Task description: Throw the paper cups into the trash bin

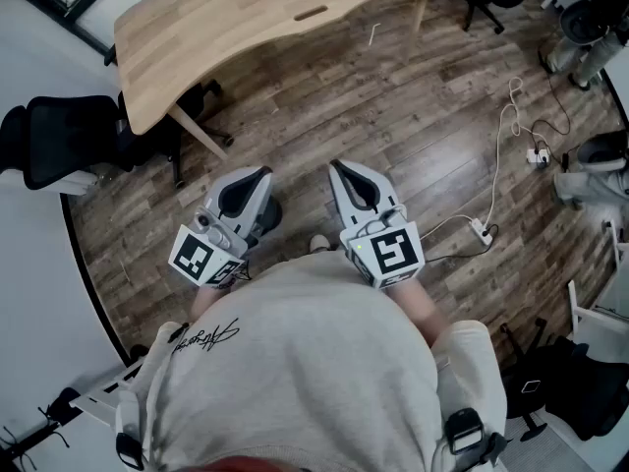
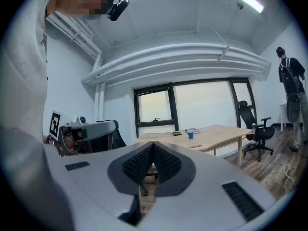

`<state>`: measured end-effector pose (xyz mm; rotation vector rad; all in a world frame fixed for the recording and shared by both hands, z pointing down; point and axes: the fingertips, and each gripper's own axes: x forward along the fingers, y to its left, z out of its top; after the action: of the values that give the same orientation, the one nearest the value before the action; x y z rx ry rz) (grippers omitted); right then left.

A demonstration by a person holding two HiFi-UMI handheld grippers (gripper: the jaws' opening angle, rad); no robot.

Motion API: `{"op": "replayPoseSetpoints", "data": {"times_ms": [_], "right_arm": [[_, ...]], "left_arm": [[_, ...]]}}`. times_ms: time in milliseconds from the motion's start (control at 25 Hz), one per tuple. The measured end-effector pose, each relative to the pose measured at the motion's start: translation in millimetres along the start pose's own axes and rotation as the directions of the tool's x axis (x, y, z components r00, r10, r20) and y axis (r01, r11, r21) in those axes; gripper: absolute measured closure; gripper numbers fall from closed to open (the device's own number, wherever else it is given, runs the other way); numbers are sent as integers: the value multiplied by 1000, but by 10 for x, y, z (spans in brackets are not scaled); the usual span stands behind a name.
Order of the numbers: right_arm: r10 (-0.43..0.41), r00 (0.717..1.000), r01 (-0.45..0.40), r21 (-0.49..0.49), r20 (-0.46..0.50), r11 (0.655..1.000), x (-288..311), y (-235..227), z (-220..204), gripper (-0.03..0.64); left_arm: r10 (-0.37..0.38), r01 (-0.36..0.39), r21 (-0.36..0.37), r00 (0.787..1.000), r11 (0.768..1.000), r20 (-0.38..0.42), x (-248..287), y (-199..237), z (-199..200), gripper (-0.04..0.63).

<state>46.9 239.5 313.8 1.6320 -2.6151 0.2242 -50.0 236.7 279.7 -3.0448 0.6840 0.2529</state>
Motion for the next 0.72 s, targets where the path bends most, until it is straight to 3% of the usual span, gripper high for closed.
{"op": "replayPoseSetpoints", "data": {"times_ms": [520,720], "right_arm": [[-5,999,7,-42,48,999,12,22,82,607],[-11,1000,11,-55,0,998,-1,71,60,607]], "left_arm": [[5,-5,8,1000,1000,0,-87,12,44,592],[11,-11,15,1000,1000,4,-119,31,52,592]]}}
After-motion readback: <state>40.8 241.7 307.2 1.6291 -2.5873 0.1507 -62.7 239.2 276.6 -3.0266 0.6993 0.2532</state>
